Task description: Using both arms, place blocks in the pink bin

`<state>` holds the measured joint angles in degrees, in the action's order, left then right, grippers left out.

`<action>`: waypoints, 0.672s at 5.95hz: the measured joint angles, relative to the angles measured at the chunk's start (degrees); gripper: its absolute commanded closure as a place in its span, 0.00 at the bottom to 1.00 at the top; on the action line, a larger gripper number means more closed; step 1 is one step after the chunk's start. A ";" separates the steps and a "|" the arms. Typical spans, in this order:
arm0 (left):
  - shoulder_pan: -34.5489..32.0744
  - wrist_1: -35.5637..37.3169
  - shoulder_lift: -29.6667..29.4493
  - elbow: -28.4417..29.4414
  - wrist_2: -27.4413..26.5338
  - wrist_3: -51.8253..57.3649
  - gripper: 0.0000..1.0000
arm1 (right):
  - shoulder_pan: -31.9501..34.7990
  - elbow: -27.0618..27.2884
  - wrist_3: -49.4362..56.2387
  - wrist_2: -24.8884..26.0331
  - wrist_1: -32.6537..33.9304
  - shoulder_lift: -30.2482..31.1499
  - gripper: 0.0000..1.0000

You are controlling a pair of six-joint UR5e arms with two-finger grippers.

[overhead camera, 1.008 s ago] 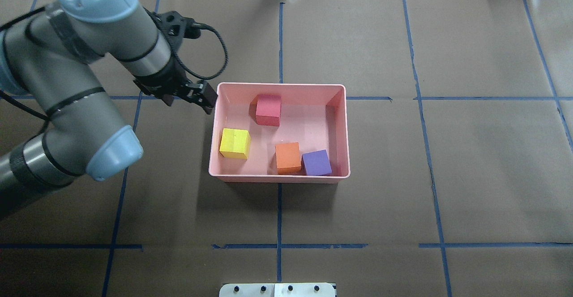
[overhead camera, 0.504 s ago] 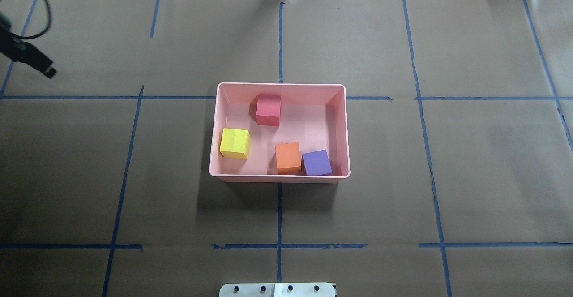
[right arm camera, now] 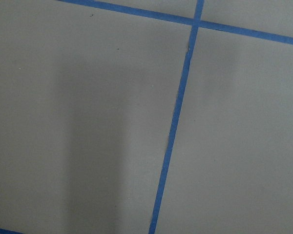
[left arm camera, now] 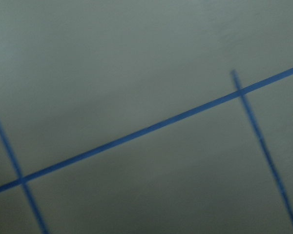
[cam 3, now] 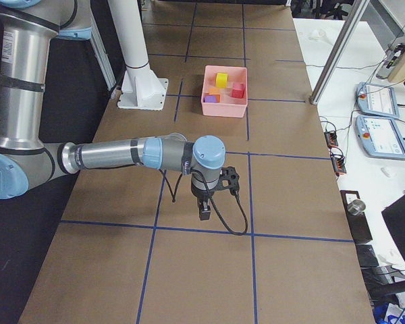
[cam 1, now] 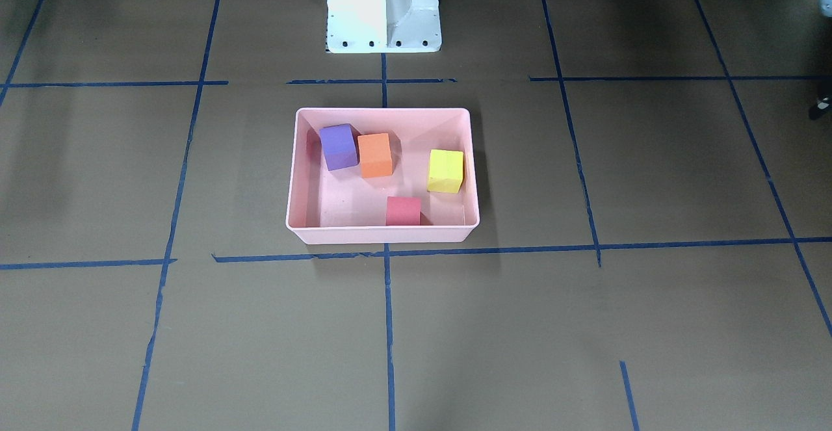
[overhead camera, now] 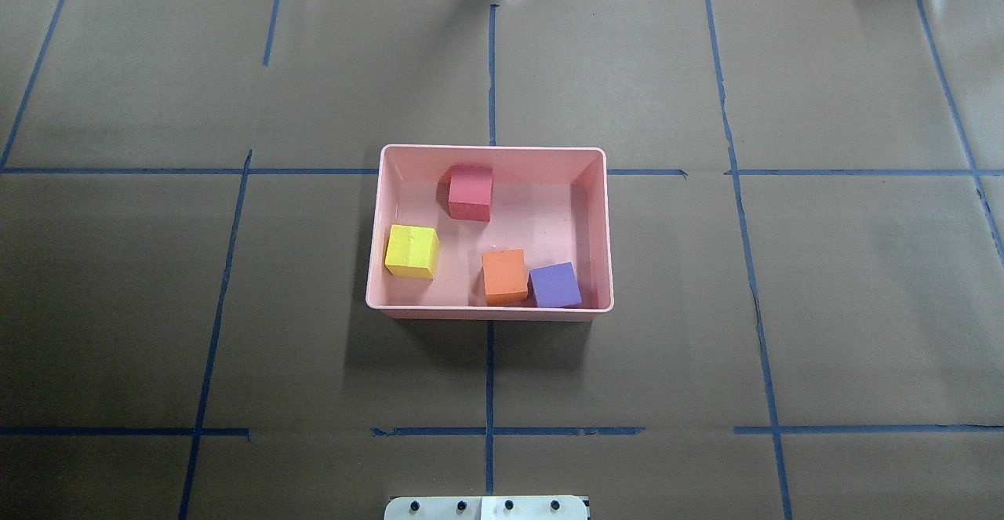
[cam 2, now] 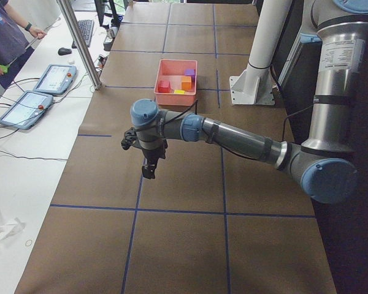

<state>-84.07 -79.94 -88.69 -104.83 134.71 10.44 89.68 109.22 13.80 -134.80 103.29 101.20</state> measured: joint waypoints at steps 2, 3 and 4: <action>-1.31 -0.22 5.69 1.20 -0.32 0.70 0.00 | 0.20 -0.05 -0.29 0.06 -0.05 -0.42 0.00; -1.94 -0.19 6.59 2.15 -0.47 0.78 0.00 | 0.23 0.00 -0.30 0.06 -0.07 -0.45 0.00; -2.19 -0.17 7.00 2.97 -0.58 0.86 0.00 | 0.23 0.02 -0.31 0.09 -0.04 -0.45 0.00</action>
<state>-86.26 -80.12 -81.69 -101.85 134.13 11.30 89.91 109.24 13.50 -134.71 103.25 100.75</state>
